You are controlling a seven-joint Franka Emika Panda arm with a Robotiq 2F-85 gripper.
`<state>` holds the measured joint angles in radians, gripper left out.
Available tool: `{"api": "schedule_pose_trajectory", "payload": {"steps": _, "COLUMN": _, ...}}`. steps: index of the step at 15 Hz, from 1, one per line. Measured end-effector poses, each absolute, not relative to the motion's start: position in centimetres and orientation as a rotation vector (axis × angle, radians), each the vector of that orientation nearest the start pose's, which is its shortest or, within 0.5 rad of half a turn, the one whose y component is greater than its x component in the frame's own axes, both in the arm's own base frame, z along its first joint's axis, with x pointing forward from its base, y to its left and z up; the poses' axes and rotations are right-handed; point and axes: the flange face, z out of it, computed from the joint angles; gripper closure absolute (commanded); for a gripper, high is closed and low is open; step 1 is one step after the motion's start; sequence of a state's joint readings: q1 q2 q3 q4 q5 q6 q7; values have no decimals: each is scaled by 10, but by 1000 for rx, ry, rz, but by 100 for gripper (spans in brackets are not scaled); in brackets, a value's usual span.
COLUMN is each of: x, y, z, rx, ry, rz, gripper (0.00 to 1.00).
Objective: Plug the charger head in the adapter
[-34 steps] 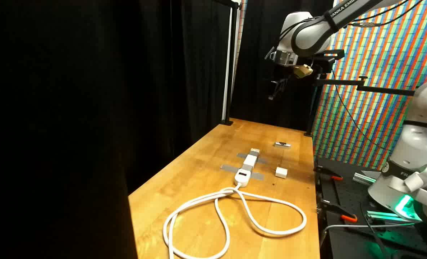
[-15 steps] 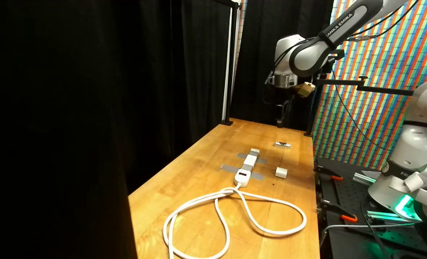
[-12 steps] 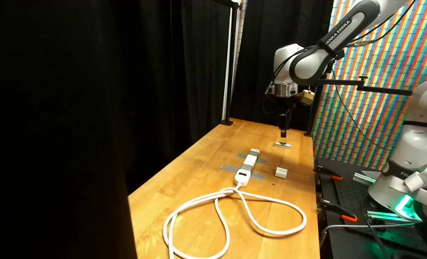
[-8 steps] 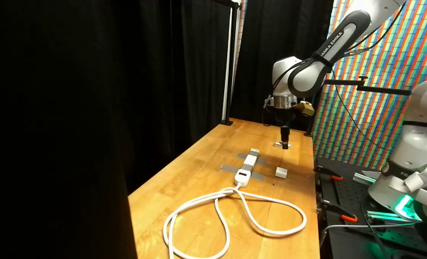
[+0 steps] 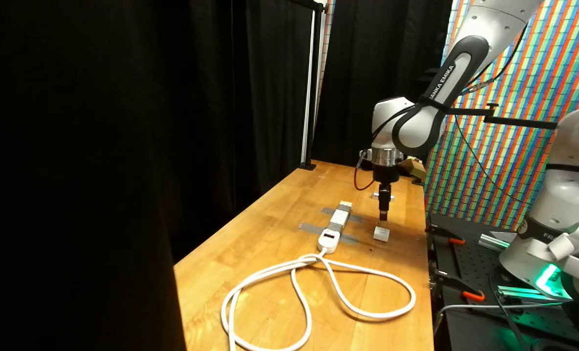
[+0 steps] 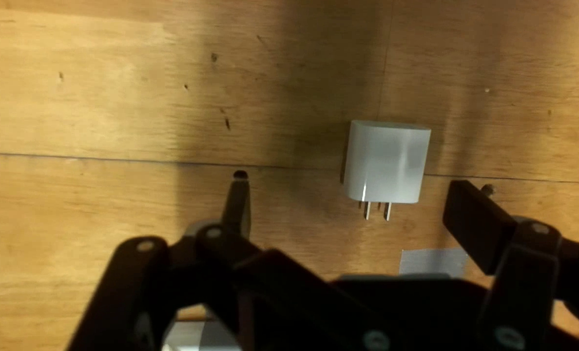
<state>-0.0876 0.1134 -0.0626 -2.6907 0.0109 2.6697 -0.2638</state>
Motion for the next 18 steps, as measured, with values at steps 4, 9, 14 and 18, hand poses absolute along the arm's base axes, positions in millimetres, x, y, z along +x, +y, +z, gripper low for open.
{"api": "schedule_pose_trajectory", "payload": {"steps": 4, "x": 383, "y": -52, "z": 165, "rx": -3118, "ry": -77, "rz": 205, "gripper": 0}}
{"api": "schedule_pose_trajectory", "payload": {"steps": 9, "x": 376, "y": -40, "z": 151, "rx": -3120, "ry": 0, "rz": 251, "gripper": 8}}
{"api": "schedule_pose_trajectory", "payload": {"steps": 14, "x": 375, "y": -34, "z": 145, "rx": -3125, "ry": 32, "rz": 255, "gripper": 60}}
{"api": "schedule_pose_trajectory", "payload": {"steps": 18, "x": 374, "y": -32, "z": 140, "rx": -3127, "ry": 74, "rz": 259, "gripper": 77}}
